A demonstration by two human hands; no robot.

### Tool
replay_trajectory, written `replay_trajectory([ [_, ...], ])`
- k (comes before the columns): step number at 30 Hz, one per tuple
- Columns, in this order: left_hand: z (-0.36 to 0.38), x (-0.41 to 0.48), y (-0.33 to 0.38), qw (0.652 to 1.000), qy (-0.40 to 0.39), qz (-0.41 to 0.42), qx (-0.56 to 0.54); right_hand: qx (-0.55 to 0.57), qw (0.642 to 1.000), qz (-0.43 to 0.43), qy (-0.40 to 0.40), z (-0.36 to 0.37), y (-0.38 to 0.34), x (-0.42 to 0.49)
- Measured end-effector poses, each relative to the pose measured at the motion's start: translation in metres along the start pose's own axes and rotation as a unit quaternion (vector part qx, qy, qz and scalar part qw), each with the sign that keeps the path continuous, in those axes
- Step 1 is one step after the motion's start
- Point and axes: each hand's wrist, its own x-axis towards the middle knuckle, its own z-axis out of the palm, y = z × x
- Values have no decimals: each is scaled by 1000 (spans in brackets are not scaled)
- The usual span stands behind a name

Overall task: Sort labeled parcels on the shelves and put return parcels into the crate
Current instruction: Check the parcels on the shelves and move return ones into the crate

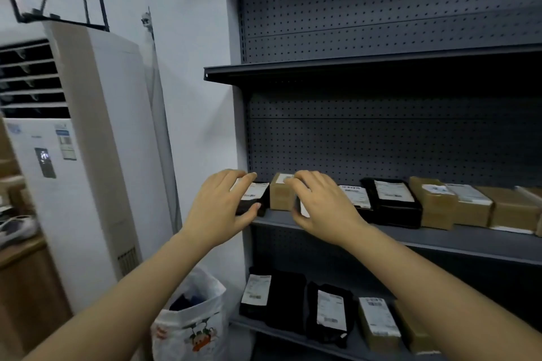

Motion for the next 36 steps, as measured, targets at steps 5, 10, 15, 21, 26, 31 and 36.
replay_trajectory([
  [5, 33, 10, -54, 1000, 20, 13, -18, 3, 999, 34, -6, 41, -2, 40],
  [10, 73, 18, -87, 999, 27, 10, -30, 10, 998, 48, -35, 80, 5, 69],
  [15, 112, 37, -112, 999, 25, -7, -32, 33, 997, 56, -40, 121, 24, 96],
  [21, 154, 62, -143, 999, 27, -34, -30, 47, 997, 58, -30, 169, 49, 132],
  [26, 188, 67, -163, 997, 13, -58, -46, 69, 996, 45, -47, 201, 55, 154],
  [31, 217, 70, -189, 996, -11, -59, -70, 71, 994, 58, -64, 225, 55, 172],
  [36, 241, 71, -218, 991, -42, -49, -116, 79, 990, 97, -68, 245, 46, 184],
])
